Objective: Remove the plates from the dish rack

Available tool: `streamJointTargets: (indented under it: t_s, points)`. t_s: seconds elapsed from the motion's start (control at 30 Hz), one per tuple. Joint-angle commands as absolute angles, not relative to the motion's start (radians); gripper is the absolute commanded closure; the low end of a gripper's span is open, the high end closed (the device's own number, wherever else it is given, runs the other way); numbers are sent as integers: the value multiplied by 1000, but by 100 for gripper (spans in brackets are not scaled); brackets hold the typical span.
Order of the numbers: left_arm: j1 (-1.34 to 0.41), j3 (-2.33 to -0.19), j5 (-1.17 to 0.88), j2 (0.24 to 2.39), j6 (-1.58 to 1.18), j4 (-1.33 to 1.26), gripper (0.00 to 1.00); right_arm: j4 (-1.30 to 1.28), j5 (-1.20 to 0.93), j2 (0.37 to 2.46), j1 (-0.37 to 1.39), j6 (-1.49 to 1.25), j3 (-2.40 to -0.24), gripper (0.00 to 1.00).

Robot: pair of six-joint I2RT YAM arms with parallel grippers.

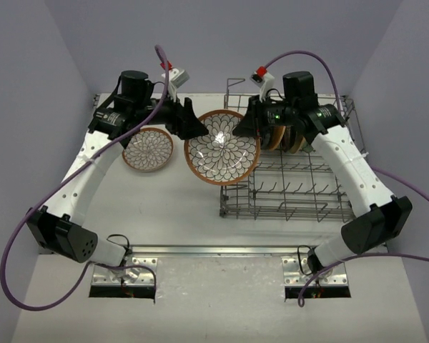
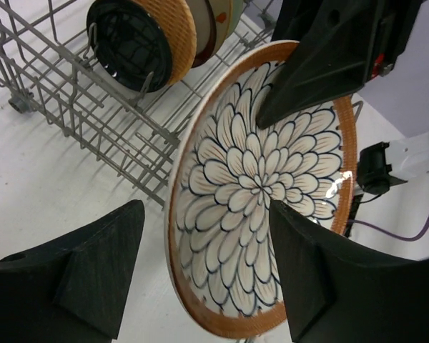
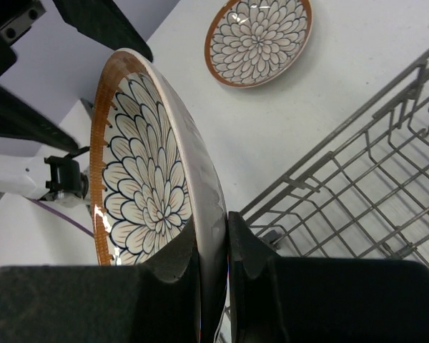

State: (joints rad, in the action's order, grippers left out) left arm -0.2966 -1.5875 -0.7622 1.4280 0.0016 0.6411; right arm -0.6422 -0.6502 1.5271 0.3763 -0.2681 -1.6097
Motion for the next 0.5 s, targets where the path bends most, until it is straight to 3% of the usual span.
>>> streamJointTargets:
  t_s: [0.0, 0.13, 0.23, 0.3, 0.33, 0.37, 0.47]
  points:
    - [-301, -1599, -722, 1478, 51, 676, 41, -552, -700, 1523, 406, -281, -1722, 100]
    - [-301, -1598, -718, 1486, 50, 680, 52, -555, -697, 1532, 417, -277, -1735, 100]
    - [-301, -1593, -726, 1481, 52, 683, 76, -555, -696, 1531, 422, -277, -1733, 100]
    - [-300, -1580, -758, 1473, 54, 684, 98, -557, -693, 1529, 422, -276, -1733, 100]
    - [-298, -1575, -776, 1470, 56, 685, 100, -558, -688, 1529, 422, -276, -1733, 100]
    - [-296, -1568, -798, 1467, 55, 686, 100, -561, -678, 1528, 422, -275, -1732, 96]
    - [-261, -1546, -902, 1458, 15, 659, 100, -572, -636, 1520, 421, -266, -1725, 60]
